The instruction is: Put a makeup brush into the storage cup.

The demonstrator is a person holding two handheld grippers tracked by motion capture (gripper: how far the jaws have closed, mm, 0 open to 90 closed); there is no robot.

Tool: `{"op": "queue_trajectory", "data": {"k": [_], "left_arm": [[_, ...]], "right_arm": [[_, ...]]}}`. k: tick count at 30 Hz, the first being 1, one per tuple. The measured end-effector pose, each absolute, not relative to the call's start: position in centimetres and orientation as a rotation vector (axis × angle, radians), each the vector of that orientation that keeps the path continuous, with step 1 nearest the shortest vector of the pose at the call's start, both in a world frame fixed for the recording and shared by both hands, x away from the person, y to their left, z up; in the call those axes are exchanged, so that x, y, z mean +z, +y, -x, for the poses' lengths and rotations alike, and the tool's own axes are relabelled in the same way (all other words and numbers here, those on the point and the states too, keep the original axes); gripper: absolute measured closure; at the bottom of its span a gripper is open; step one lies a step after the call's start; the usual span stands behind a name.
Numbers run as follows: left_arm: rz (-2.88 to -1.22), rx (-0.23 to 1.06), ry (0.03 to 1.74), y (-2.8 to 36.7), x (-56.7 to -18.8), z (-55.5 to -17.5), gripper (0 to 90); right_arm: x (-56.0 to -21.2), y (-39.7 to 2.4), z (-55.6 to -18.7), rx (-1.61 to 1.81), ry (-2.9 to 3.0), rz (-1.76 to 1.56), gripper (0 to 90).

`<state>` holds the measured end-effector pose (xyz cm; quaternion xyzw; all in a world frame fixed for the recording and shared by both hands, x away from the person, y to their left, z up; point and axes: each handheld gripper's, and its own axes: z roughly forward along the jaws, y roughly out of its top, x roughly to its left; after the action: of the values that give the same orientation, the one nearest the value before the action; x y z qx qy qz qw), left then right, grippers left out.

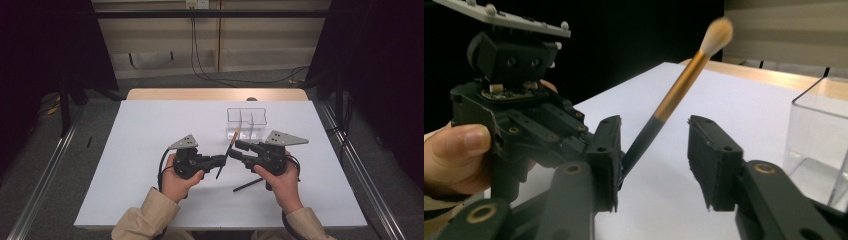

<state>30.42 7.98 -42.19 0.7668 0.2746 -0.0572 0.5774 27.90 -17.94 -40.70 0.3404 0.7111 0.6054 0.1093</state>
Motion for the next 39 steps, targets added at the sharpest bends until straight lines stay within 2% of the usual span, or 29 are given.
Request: {"op": "queue_trajectory", "data": {"k": [11,28,30,32,36,39], "left_arm": [[-1.796,-0.138,0.633,8.0,-42.2,-30.4,84.5],[-1.784,-0.121,0.618,7.8,-42.3,-30.2,84.5],[-1.775,-0.131,0.622,7.8,-42.2,-30.1,90.0],[-1.793,-0.082,0.590,7.7,-42.1,-29.9,90.0],[-1.779,-0.100,0.580,7.6,-41.9,-29.8,90.0],[-1.769,-0.109,0.584,7.6,-42.0,-29.9,86.7]], "right_arm": [[-40.9,-17.6,-28.1,1.790,2.107,-1.048,64.0],[-40.9,-17.1,-28.2,1.852,2.118,-1.104,79.0],[-40.8,-17.0,-28.1,1.836,2.116,-1.097,83.7],[-40.9,-16.9,-28.2,1.873,2.129,-1.107,84.0],[-40.8,-16.8,-28.1,1.854,2.125,-1.092,84.2],[-40.6,-16.8,-28.1,1.841,2.119,-1.077,84.2]]}}
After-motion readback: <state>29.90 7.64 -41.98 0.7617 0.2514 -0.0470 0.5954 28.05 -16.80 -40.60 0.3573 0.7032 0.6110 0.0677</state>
